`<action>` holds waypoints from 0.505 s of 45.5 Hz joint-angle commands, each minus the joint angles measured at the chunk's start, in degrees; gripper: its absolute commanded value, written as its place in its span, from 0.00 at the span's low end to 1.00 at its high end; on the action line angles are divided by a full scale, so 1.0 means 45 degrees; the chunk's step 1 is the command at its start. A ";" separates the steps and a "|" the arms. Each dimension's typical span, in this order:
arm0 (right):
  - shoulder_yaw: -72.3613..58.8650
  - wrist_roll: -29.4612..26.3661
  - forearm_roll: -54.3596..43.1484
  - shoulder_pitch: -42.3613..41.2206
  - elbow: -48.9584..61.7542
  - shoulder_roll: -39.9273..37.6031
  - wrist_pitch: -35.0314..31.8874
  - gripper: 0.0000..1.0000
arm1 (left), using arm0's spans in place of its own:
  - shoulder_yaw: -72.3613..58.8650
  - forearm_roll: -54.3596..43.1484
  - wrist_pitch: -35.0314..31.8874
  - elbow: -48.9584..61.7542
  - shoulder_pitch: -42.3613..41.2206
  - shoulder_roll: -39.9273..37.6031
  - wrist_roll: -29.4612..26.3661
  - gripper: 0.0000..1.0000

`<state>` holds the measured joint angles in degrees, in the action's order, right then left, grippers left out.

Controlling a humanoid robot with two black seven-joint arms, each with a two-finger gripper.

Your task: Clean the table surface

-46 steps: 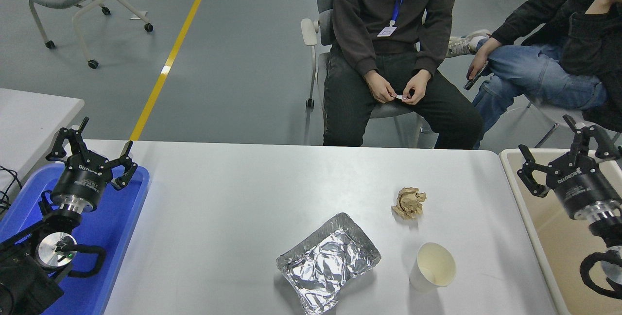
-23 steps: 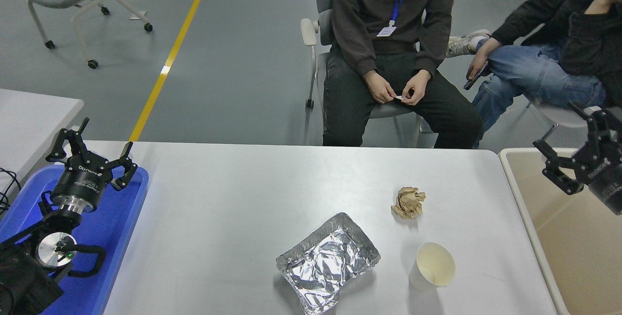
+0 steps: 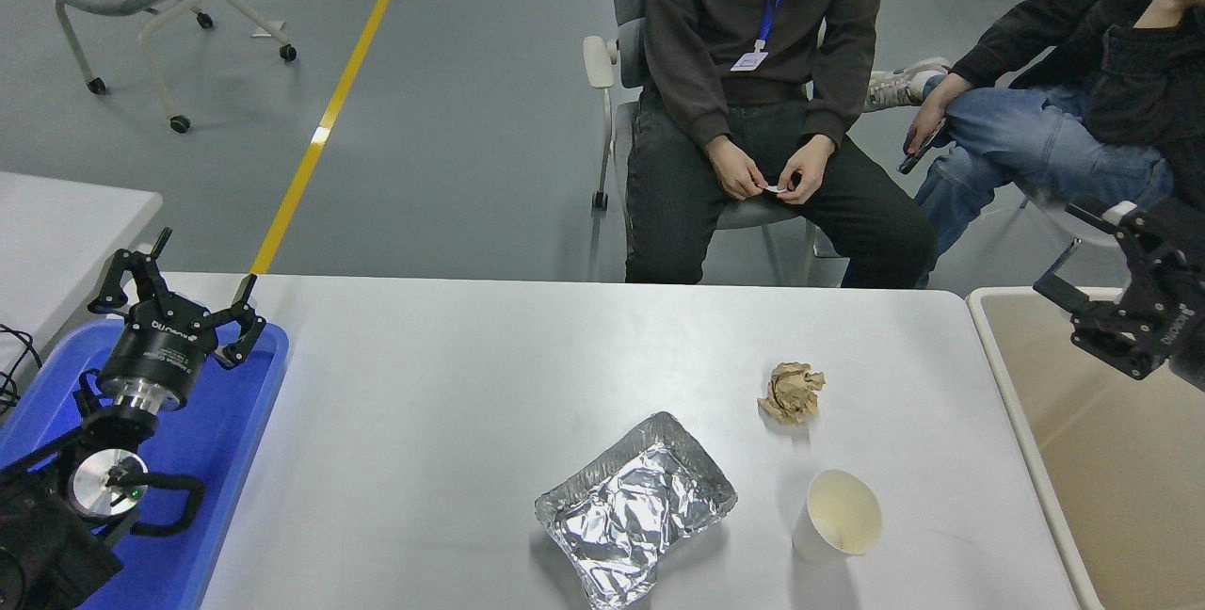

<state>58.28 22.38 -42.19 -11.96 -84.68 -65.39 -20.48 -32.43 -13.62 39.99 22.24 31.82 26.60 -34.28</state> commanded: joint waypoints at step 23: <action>-0.0079 -0.0227 -0.2754 -0.2166 -0.0674 -0.0333 -0.6559 0.99 | -0.0001 -0.0001 -0.0001 0.0000 0.0000 0.0006 0.0000 1.00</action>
<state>58.00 21.84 -51.84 -17.40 -87.18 -66.95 -44.04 -32.43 -13.62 39.99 22.24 31.82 26.63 -34.28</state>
